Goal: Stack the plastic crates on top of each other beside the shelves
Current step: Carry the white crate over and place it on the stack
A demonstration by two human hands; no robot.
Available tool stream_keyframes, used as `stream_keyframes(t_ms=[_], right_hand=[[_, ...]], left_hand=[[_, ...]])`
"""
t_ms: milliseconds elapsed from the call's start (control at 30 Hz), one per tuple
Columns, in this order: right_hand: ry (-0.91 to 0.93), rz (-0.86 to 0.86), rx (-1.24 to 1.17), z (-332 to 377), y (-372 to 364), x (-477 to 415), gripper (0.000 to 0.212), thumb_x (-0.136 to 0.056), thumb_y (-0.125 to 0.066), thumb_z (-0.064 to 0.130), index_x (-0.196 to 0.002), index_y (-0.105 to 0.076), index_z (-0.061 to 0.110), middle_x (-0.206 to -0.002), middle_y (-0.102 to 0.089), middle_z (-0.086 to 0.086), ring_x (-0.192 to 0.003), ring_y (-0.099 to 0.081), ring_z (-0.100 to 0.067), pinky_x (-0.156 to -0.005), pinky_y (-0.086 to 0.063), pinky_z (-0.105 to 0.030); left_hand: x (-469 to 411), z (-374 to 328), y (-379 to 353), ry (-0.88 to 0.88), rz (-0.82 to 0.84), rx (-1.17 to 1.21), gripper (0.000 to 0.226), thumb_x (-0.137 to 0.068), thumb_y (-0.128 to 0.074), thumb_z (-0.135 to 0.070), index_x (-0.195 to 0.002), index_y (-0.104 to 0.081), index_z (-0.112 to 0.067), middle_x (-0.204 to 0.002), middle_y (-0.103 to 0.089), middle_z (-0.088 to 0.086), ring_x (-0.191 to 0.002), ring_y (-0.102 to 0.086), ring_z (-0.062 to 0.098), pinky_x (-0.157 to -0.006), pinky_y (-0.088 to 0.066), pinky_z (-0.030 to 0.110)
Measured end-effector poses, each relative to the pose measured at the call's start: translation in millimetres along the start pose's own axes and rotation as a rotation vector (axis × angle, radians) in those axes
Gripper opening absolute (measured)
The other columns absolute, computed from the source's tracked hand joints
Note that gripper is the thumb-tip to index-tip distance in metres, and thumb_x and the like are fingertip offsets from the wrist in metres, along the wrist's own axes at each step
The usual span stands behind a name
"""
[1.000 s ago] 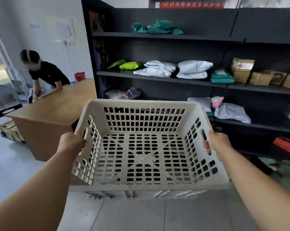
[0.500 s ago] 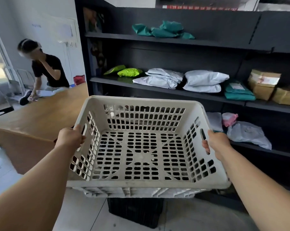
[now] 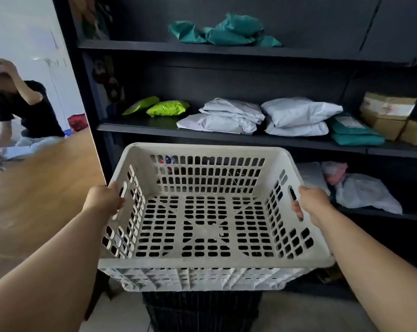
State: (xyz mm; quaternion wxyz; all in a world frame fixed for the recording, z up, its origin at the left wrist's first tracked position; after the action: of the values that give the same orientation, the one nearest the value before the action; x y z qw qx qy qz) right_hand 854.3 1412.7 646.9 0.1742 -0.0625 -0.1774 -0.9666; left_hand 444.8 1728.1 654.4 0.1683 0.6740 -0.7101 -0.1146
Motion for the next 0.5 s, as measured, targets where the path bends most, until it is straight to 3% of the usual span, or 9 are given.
stream_keyframes(t_ms=[100,200,333,500], right_hand=[[-0.027,-0.054,0.027,0.3,-15.9,-9.3,0.029,-0.100,-0.036,0.024,-0.110,-0.052,0.001,-0.067,-0.058,-0.017,-0.049,-0.050,-0.024,-0.036,-0.037,-0.023],[-0.064,-0.099,0.040,-4.2,-28.4,-19.3,0.029,-0.100,-0.035,0.023,-0.104,-0.052,0.000,-0.066,-0.058,-0.017,-0.047,-0.051,-0.024,-0.033,-0.036,-0.020],[-0.084,-0.129,0.064,-2.8,-40.5,-31.5,0.029,-0.100,-0.036,0.023,-0.099,-0.052,-0.001,-0.065,-0.058,-0.019,-0.047,-0.049,-0.025,-0.043,-0.035,-0.026],[-0.102,-0.129,0.102,1.3,-54.7,-50.2,0.026,-0.099,-0.036,0.022,-0.099,-0.053,0.002,-0.065,-0.058,-0.019,-0.049,-0.049,-0.025,-0.045,-0.035,-0.027]], left_hand=[[-43.3,-7.7,-21.1,-0.014,0.100,-0.003,0.036,-0.098,-0.040,-0.030,-0.081,-0.053,-0.001,-0.061,-0.056,0.009,-0.053,-0.052,0.023,-0.057,-0.043,0.025],[-72.5,-9.0,-40.2,0.010,0.140,-0.010,0.039,-0.096,-0.042,-0.031,-0.070,-0.053,-0.005,-0.061,-0.060,0.010,-0.053,-0.054,0.024,-0.055,-0.042,0.026],[-98.2,-2.6,-60.3,0.037,0.185,-0.009,0.036,-0.095,-0.044,-0.030,-0.068,-0.051,-0.007,-0.040,-0.059,0.000,-0.054,-0.055,0.025,-0.056,-0.044,0.029],[-117.0,4.9,-79.6,0.058,0.229,0.000,0.036,-0.099,-0.040,-0.026,-0.068,-0.048,-0.008,-0.063,-0.056,0.010,-0.045,-0.056,0.019,-0.058,-0.045,0.030]])
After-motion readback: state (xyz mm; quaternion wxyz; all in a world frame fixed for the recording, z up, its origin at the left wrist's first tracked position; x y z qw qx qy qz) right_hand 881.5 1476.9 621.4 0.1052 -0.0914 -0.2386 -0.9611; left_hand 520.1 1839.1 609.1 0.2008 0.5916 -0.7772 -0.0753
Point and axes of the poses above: each hand's wrist, its own x-axis away from the middle knuckle, its own y-axis out of the back of the hand, z = x × y, the point moved 5 cm from there along -x, towards the middle knuckle
